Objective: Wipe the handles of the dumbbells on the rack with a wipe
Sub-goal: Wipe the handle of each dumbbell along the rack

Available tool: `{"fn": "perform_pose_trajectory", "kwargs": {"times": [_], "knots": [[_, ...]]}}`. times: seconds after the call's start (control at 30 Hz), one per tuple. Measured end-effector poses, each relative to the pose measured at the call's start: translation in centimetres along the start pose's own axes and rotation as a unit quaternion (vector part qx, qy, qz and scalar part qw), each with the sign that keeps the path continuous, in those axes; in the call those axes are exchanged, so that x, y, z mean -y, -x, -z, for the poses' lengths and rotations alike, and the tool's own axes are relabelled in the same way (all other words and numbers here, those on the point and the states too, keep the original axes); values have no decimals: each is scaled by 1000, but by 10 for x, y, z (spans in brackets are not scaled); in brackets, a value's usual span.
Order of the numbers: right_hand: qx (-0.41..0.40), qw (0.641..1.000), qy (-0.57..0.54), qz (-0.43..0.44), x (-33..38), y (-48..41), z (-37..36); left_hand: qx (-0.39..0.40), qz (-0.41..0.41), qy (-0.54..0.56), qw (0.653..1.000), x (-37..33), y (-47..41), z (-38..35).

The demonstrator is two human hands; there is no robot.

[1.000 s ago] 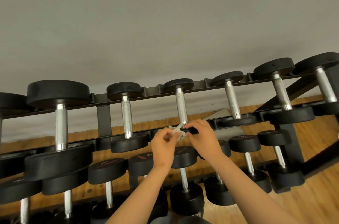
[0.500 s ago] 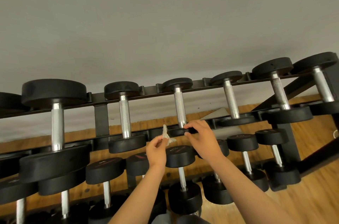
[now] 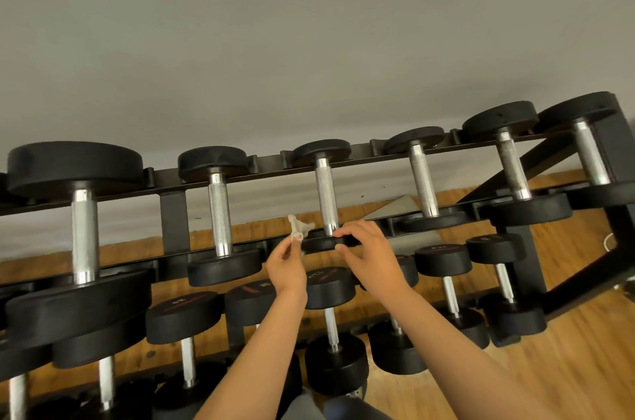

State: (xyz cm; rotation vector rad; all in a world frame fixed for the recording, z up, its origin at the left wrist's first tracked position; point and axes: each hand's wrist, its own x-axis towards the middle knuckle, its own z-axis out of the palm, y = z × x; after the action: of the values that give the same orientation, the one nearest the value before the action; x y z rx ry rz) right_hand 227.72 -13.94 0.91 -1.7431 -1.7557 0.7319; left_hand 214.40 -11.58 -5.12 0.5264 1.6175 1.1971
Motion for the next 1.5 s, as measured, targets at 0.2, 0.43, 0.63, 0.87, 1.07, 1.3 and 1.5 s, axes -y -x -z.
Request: {"fn": "perform_pose_trajectory", "kwargs": {"times": [0.2,0.43,0.63,0.87,1.07,1.3,1.5], "knots": [[10,1000,7,-1,1,0,2,30,-94,-110,989,5,-5,8],[15,1000,2,-1,0,0,3,-6,-113,-195,974,11,-6,5],[10,1000,0,-6,1,0,2,10,-115,-202,973,10,-8,9],[-6,1000,-11,-27,0,1,-1,75,-63,-128,987,3,0,21],[-20,999,-11,-41,2,3,-3,95,-102,-139,980,-9,9,29],[-23,999,-27,-19,-2,3,-4,139,-223,-167,950,-30,33,17],[30,997,-65,14,-25,0,22,106,-241,-176,948,-36,52,-15]]}}
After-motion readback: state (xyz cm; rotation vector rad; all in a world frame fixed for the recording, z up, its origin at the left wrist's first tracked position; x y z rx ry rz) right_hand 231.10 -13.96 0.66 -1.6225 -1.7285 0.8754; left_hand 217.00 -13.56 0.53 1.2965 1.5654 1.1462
